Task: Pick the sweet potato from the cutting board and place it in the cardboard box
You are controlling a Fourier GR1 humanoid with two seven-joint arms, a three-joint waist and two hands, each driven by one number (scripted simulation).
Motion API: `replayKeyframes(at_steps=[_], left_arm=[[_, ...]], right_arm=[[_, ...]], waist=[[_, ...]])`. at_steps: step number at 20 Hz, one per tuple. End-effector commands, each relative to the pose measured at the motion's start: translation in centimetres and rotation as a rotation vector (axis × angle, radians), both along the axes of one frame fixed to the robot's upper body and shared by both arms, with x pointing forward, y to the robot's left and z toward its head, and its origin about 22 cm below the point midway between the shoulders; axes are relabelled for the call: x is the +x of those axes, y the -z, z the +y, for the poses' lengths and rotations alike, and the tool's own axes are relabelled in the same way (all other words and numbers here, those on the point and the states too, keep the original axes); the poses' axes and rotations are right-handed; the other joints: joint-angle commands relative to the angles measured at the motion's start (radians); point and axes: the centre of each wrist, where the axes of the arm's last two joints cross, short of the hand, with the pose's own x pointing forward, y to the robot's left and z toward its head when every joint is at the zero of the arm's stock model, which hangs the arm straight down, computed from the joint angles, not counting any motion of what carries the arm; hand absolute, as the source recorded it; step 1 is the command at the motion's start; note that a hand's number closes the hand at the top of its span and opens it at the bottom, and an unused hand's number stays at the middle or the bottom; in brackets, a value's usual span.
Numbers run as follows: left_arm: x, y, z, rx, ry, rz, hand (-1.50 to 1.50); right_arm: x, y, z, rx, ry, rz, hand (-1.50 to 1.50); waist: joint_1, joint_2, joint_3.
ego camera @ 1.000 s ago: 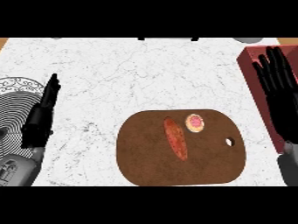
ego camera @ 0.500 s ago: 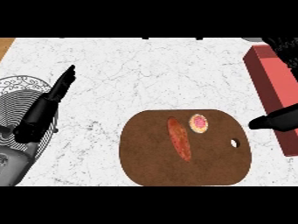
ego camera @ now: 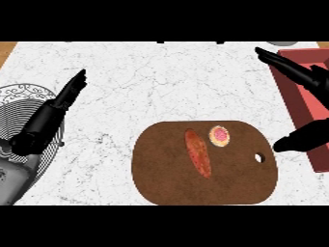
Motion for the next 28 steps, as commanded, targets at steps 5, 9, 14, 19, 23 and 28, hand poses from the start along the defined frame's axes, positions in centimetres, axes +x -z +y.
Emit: replayKeyframes(at_steps=[5, 9, 14, 19, 23, 28], left_arm=[[0.0, 0.8, 0.5, 0.007, 0.005, 0.003, 0.0], [-0.6, -0.4, 0.0, 0.008, 0.002, 0.004, 0.0], [-0.2, 0.2, 1.7, -0.003, -0.008, -0.016, 0.0], [-0.8, -0.5, 0.9, -0.011, -0.01, 0.0, 0.0], [-1.3, -0.8, 2.7, 0.011, -0.014, 0.01, 0.0], [-0.9, 1.2, -0.3, 0.003, -0.003, -0.008, 0.0]], right_arm=[[-1.1, -3.8, 4.6, -0.482, -0.103, 0.003, -1.5], [-3.6, -2.7, 8.1, -0.585, -0.133, 0.015, -1.5], [-5.4, -2.6, 12.5, -0.71, -0.091, 0.013, -1.5], [-6.6, -3.5, 14.3, -0.804, -0.058, 0.061, -1.5], [-8.1, -1.7, 15.5, -0.814, -0.054, 0.107, -1.5], [-7.1, 0.1, 17.2, -0.838, -0.02, 0.101, -1.5]], waist=[[-0.004, -0.004, -0.003], [-0.008, -0.007, -0.001], [-0.009, -0.005, -0.001], [-0.011, -0.007, -0.001], [-0.012, -0.006, -0.001], [-0.01, -0.002, 0.0]])
